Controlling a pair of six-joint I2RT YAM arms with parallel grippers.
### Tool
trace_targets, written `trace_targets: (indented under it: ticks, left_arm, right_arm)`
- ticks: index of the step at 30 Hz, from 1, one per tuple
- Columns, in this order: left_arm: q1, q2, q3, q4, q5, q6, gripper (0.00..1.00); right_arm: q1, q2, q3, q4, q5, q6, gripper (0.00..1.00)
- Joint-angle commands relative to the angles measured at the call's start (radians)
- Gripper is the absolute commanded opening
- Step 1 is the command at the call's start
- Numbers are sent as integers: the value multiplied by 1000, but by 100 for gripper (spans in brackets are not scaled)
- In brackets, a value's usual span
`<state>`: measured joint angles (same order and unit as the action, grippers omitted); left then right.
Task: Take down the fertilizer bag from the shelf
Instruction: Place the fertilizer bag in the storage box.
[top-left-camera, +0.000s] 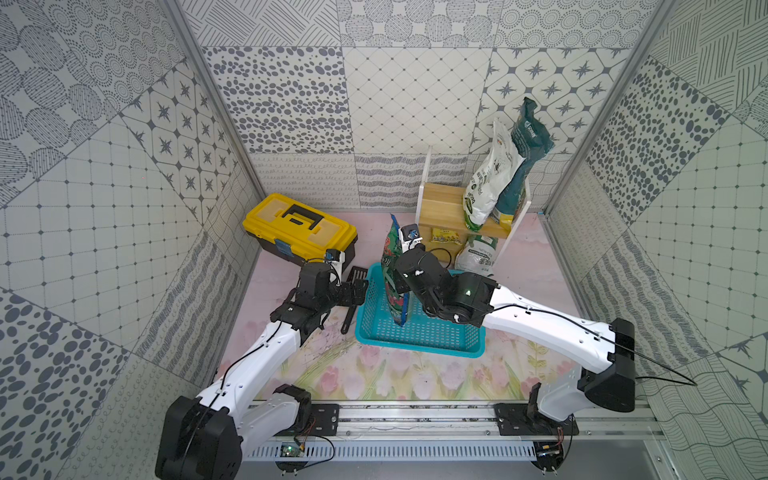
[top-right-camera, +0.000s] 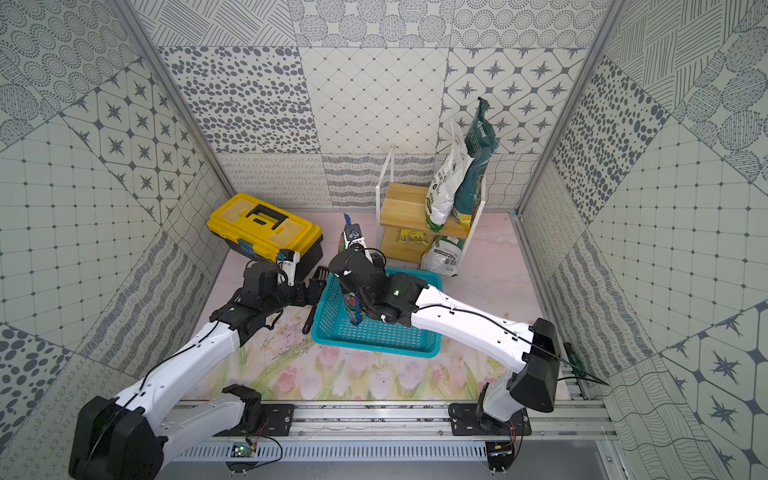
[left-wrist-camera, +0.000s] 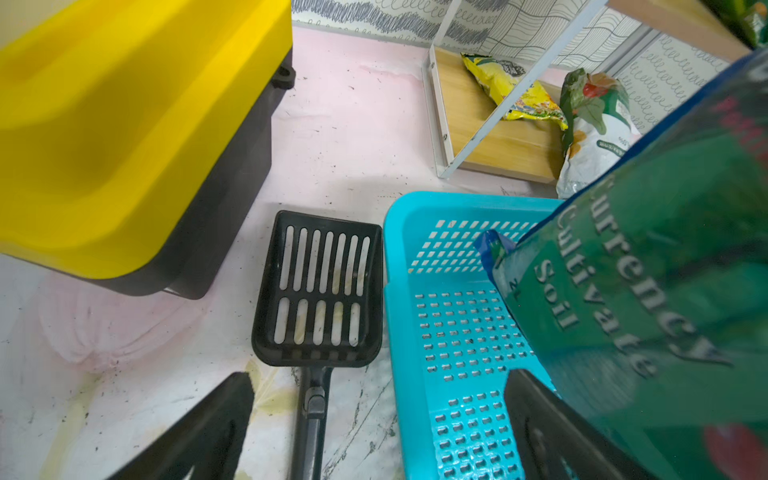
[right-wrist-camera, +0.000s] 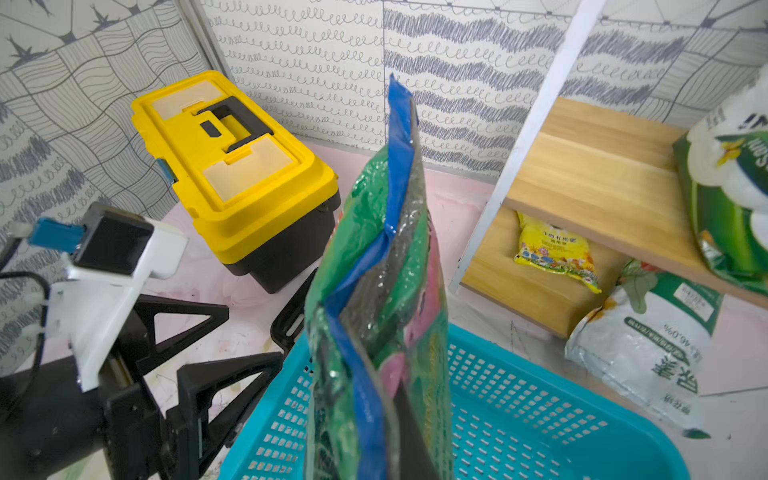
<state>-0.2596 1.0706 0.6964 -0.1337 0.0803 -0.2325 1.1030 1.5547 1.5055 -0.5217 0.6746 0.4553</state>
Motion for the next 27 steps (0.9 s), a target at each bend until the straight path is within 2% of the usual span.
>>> trace_targets:
  ticks: [1, 3, 8, 15, 18, 27]
  left_arm:
    - [17, -9, 38, -64, -122, 17, 100]
    - [42, -15, 40, -72, -144, 0, 100]
    - [111, -28, 20, -28, -85, -63, 100]
    - [121, -48, 21, -33, -107, -47, 100]
    - [124, -55, 18, -33, -111, -47, 100]
    - [124, -58, 18, -36, -114, -51, 100]
  right_arm:
    - [3, -2, 19, 258, 61, 145, 0]
    - [8, 25, 19, 262, 42, 177, 0]
    - [36, 109, 29, 261, 66, 234, 0]
    - [66, 239, 45, 239, 71, 318, 0]
    - [75, 295, 74, 210, 57, 315, 0]
    - [100, 375, 76, 227, -139, 239, 12]
